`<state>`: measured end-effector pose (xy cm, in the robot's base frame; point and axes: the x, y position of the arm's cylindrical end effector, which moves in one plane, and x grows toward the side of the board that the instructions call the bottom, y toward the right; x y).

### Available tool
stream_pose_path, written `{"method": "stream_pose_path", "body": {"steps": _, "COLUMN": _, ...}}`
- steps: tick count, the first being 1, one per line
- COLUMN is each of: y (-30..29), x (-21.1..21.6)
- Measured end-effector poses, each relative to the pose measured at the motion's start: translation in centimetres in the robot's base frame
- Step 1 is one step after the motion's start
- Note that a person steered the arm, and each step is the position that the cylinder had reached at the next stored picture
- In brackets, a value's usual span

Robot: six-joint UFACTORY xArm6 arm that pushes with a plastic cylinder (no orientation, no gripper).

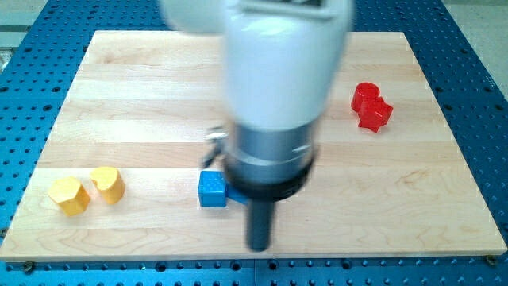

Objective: Move both the blue blocks to the right

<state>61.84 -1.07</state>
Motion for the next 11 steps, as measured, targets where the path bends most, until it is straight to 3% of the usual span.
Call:
{"method": "stream_pose_path", "body": {"steps": 1, "y": -8.3, "x": -0.4}}
{"method": "stream_pose_path", "body": {"steps": 2, "y": -11.5, "x": -3.9}}
{"method": "stream_pose_path", "body": {"steps": 4, "y": -7.9, "x": -8.9}}
{"method": "stream_pose_path", "body": {"steps": 6, "y": -7.4, "x": -6.8}}
{"method": "stream_pose_path", "body": {"steps": 11, "y": 2.9, "x": -6.0}}
